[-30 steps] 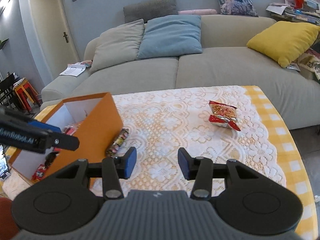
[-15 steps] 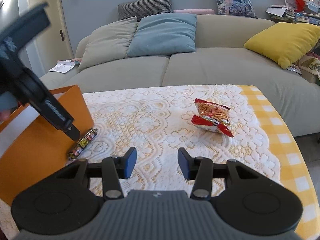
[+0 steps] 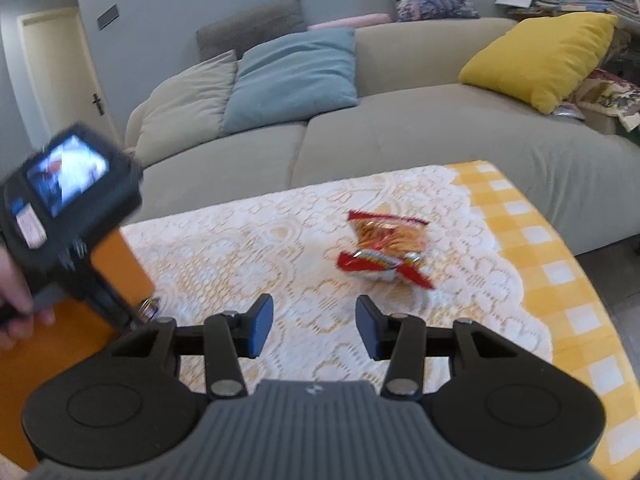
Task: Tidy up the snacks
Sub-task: 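Grasp the dark sausage stick with the left gripper while the right grasps the red spicy-strip bag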
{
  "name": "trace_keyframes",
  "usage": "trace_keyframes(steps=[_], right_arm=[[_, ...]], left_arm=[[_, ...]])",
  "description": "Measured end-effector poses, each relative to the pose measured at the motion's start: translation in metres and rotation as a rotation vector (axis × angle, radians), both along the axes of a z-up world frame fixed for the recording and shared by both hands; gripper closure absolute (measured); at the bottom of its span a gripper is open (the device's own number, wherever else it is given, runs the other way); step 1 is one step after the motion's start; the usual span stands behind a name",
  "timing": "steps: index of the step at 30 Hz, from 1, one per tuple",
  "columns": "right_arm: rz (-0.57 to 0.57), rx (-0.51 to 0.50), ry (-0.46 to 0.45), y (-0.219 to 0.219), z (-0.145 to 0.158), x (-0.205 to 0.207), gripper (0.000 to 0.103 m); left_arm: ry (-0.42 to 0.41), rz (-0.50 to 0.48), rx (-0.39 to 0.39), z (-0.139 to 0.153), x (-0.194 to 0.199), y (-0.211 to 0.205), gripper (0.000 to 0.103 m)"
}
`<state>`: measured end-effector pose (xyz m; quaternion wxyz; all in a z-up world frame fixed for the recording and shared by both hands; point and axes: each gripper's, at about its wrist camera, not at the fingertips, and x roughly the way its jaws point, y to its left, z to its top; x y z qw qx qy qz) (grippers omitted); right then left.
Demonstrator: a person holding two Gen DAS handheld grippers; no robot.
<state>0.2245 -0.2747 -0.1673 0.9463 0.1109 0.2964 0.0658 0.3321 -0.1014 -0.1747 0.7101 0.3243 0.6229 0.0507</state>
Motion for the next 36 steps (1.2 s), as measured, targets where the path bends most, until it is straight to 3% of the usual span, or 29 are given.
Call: trace_keyframes(steps=[4, 8, 12, 17, 20, 25, 30, 36], right_arm=[[-0.022, -0.058, -0.024, -0.003, -0.001, 0.007, 0.058], [0.003, -0.231, -0.058, 0.01, -0.005, 0.016, 0.052], [0.031, -0.386, -0.05, 0.02, -0.016, 0.028, 0.049], [0.069, -0.509, -0.048, 0.022, -0.026, 0.042, 0.049], [0.093, -0.579, -0.042, 0.03, -0.031, 0.044, 0.049], [0.12, -0.707, -0.028, 0.037, -0.044, 0.049, 0.05], [0.139, -0.748, -0.007, 0.039, -0.053, 0.054, 0.051], [0.162, -0.861, -0.038, 0.048, -0.061, 0.054, 0.051]], left_arm=[[0.003, 0.024, 0.019, -0.005, 0.006, 0.003, 0.061], [0.007, 0.03, 0.018, -0.006, 0.008, 0.001, 0.064], [0.006, 0.05, -0.038, -0.006, 0.008, 0.004, 0.078], [0.002, 0.085, -0.148, 0.001, 0.006, 0.016, 0.079], [0.0, 0.098, -0.271, 0.012, 0.003, 0.016, 0.079], [-0.019, 0.039, -0.381, 0.021, -0.011, -0.003, 0.079], [-0.027, 0.029, -0.413, 0.016, -0.018, -0.014, 0.079], [-0.033, 0.065, -0.423, 0.008, -0.023, -0.005, 0.07]])
